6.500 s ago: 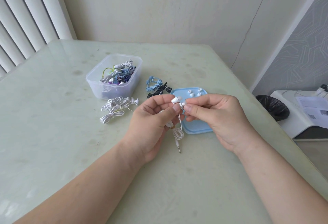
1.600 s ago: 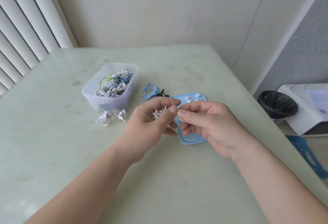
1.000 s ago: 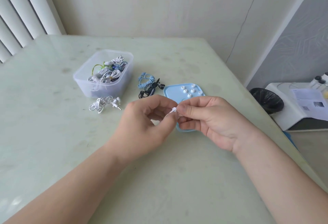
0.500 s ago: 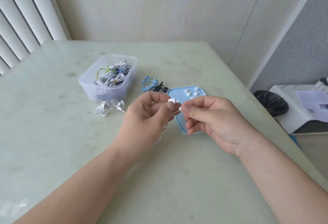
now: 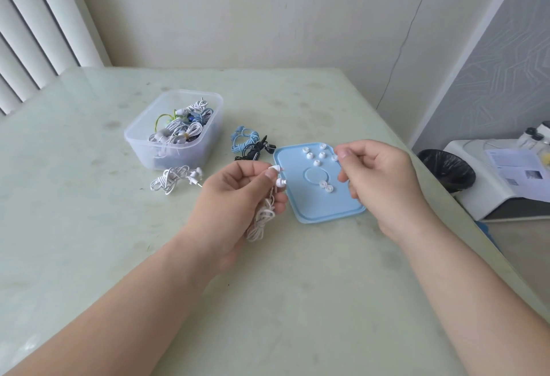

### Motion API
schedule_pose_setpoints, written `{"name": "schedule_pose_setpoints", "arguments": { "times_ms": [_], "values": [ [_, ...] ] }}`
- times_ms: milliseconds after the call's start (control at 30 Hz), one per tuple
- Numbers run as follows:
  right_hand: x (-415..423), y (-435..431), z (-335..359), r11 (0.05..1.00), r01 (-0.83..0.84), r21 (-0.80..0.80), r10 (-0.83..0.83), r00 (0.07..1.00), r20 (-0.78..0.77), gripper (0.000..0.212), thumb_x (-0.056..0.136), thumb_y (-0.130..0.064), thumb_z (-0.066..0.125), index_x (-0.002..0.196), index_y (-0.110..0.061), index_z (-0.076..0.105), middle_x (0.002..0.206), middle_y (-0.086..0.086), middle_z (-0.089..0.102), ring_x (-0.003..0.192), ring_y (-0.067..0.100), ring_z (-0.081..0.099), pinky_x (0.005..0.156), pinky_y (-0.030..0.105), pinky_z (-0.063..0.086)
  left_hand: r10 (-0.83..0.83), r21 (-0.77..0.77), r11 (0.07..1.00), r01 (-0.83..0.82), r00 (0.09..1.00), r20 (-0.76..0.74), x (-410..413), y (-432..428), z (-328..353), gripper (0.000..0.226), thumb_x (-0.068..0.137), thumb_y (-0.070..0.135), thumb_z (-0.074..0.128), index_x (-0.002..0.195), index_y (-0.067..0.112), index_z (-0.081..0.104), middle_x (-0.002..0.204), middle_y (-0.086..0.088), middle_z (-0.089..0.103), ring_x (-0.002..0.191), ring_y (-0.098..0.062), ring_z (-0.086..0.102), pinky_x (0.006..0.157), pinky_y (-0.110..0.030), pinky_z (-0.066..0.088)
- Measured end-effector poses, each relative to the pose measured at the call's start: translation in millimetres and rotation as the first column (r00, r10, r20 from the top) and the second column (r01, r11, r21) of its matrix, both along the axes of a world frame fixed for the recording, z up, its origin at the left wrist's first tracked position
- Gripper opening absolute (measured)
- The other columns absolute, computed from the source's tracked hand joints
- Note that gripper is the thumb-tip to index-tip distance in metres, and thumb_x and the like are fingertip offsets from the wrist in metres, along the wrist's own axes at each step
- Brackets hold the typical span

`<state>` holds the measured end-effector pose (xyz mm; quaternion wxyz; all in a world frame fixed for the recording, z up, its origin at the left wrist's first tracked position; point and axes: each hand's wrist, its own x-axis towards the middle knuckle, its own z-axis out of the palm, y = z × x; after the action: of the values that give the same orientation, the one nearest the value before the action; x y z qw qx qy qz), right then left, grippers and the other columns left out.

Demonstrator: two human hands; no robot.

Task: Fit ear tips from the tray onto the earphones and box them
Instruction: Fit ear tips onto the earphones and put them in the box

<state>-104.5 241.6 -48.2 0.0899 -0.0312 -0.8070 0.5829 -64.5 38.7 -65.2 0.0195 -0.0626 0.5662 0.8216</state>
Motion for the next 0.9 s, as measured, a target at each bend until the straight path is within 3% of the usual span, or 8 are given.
{"name": "schedule_pose_setpoints", "arguments": {
  "times_ms": [100,200,333,433,600,733,833,900],
  "values": [
    [-2.5,1.4,-8.1,0.984,-0.008,0.181,0.021,0.997,-0.072,0.019,0.097,-0.011,0.062,0.099,-0.024,0.074,0.081,-0.006,0.070,0.069,0.003,0.064,0.058,0.010,0.043,0.006,0.004,1.000,-0.006,1.000,0.023,-1.3,-0.8,-0.7,0.007,0.098,0.008,0.067,0.101,0.002,0.066,0.082,-0.014,0.071,0.065,-0.019,0.068,0.061,-0.025,0.057],
    [-2.9,4.9,-8.5,0.942,-0.063,0.331,0.077,0.997,-0.029,0.016,0.093,-0.011,0.066,0.091,-0.022,0.076,0.064,-0.016,0.062,0.054,-0.003,0.054,0.052,0.006,0.038,-0.005,-0.018,1.000,0.006,1.000,0.023,-0.2,-0.7,-1.3,0.007,0.097,0.006,0.068,0.102,0.001,0.066,0.080,-0.015,0.070,0.065,-0.018,0.068,0.061,-0.024,0.056],
    [-0.8,5.4,-9.8,0.875,-0.121,0.468,0.115,0.992,0.041,0.014,0.088,-0.021,0.076,0.074,-0.023,0.075,0.061,-0.013,0.066,0.053,0.002,0.058,0.050,0.012,0.044,-0.016,0.014,1.000,0.016,1.000,0.014,0.7,0.6,0.3,0.007,0.096,0.001,0.066,0.103,0.003,0.066,0.083,-0.014,0.071,0.064,-0.019,0.066,0.059,-0.024,0.056],
    [-0.4,5.0,-9.9,0.822,-0.112,0.559,0.110,0.993,0.038,0.018,0.089,-0.022,0.075,0.071,-0.020,0.074,0.068,-0.005,0.069,0.063,0.017,0.065,0.059,0.027,0.052,-0.031,0.027,0.999,0.031,1.000,0.004,0.5,-0.4,-0.2,0.016,0.098,-0.002,0.064,0.113,0.002,0.066,0.083,-0.014,0.070,0.065,-0.020,0.065,0.060,-0.025,0.057],
    [3.1,7.7,-4.9,0.791,-0.161,0.590,0.127,0.987,0.100,0.016,0.090,-0.017,0.073,0.075,-0.021,0.076,0.074,-0.008,0.069,0.066,0.015,0.066,0.057,0.024,0.050,-0.073,0.037,0.997,0.073,0.997,0.005,-0.9,-2.4,-0.8,0.012,0.098,-0.001,0.062,0.107,0.003,0.070,0.081,-0.011,0.070,0.066,-0.020,0.065,0.059,-0.024,0.055],
    [7.2,6.4,2.1,0.874,-0.127,0.468,0.114,0.992,0.057,0.014,0.087,-0.021,0.076,0.072,-0.023,0.076,0.065,-0.008,0.071,0.054,0.004,0.060,0.052,0.015,0.047,-0.100,0.043,0.994,0.099,0.995,0.011,-1.8,-3.4,-1.2,0.011,0.099,0.002,0.062,0.106,0.004,0.070,0.081,-0.011,0.070,0.066,-0.018,0.065,0.057,-0.023,0.054],
    [12.1,0.2,11.4,0.978,-0.162,0.130,0.149,0.984,0.103,0.007,0.084,-0.014,0.079,0.077,-0.014,0.078,0.071,0.004,0.075,0.058,0.013,0.066,0.065,0.031,0.057,-0.110,0.030,0.993,0.110,0.994,0.000,-2.1,-3.0,-2.7,0.010,0.099,0.004,0.063,0.105,0.004,0.070,0.084,-0.012,0.071,0.067,-0.019,0.065,0.058,-0.024,0.054],
    [16.5,-8.6,12.7,0.977,-0.198,-0.075,0.206,0.970,0.132,0.007,0.083,-0.006,0.080,0.081,-0.002,0.075,0.077,0.016,0.076,0.064,0.023,0.073,0.069,0.034,0.059,-0.131,0.019,0.991,0.131,0.991,-0.011,-2.2,-3.6,-4.1,0.011,0.098,0.005,0.064,0.108,0.003,0.069,0.087,-0.013,0.073,0.067,-0.018,0.067,0.059,-0.024,0.055]
  ]
}}
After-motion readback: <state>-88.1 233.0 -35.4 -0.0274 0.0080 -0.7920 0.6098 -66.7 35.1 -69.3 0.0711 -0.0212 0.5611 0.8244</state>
